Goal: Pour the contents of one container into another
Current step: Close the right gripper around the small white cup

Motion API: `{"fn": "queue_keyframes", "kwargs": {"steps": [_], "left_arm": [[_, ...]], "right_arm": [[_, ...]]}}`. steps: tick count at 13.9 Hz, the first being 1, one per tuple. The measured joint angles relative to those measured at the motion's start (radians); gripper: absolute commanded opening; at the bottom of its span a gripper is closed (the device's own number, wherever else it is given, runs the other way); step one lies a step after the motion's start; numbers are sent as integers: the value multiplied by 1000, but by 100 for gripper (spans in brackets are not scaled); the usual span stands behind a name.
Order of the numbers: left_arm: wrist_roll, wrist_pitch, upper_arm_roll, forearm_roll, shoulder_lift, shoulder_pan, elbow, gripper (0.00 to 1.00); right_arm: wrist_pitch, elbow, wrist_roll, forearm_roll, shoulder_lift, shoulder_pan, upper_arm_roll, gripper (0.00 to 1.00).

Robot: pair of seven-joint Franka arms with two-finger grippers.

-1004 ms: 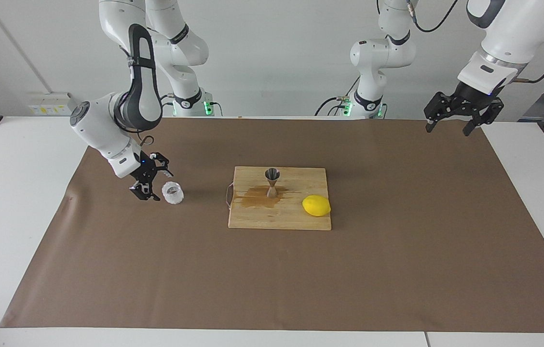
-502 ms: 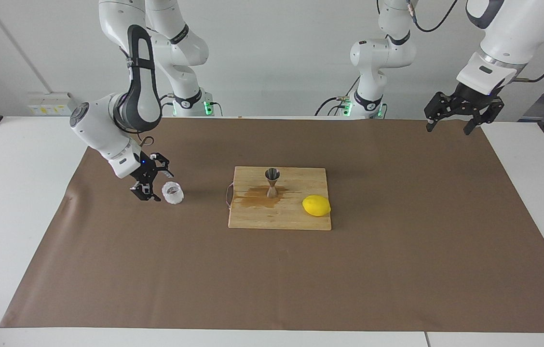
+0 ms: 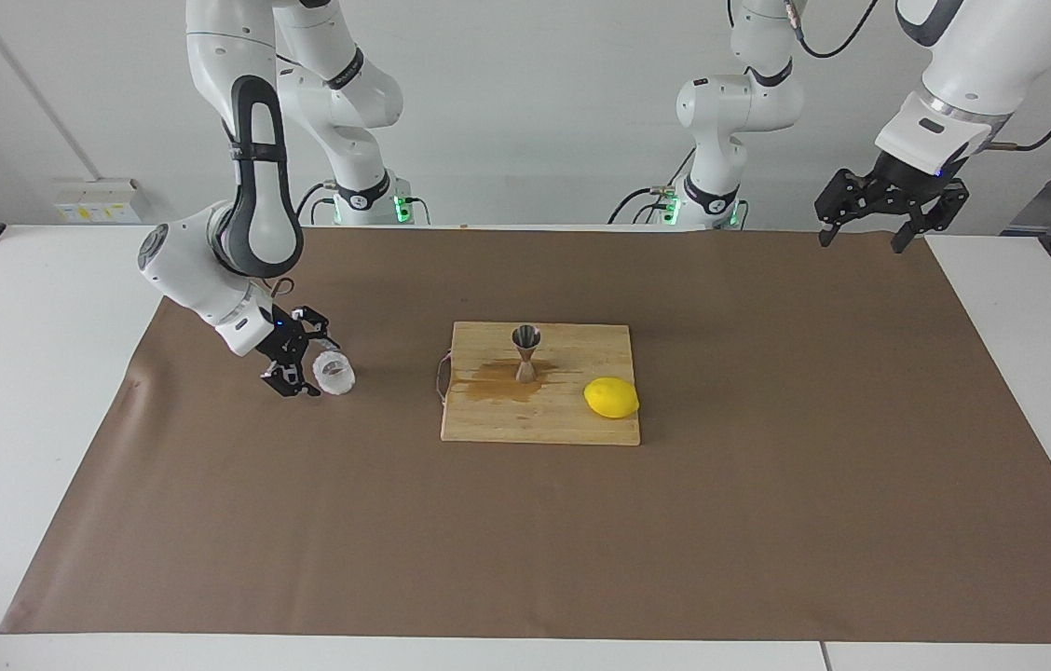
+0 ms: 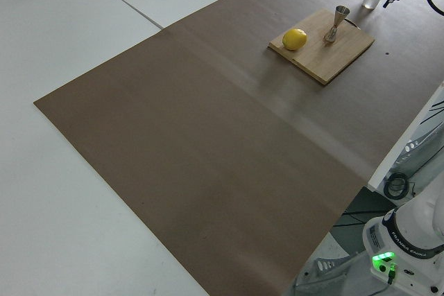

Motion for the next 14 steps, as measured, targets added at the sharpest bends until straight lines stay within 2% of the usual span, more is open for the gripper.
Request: {"fn": "queue_keyframes", "kwargs": {"steps": [13,14], "left_arm": [[58,7,15,0,0,6,-1,100],[58,11,15,0,0,6,-1,100]], "right_arm": [[0,-9,-10,39,4,1,3,100],[0,-9,-10,39,4,1,4,95]]}}
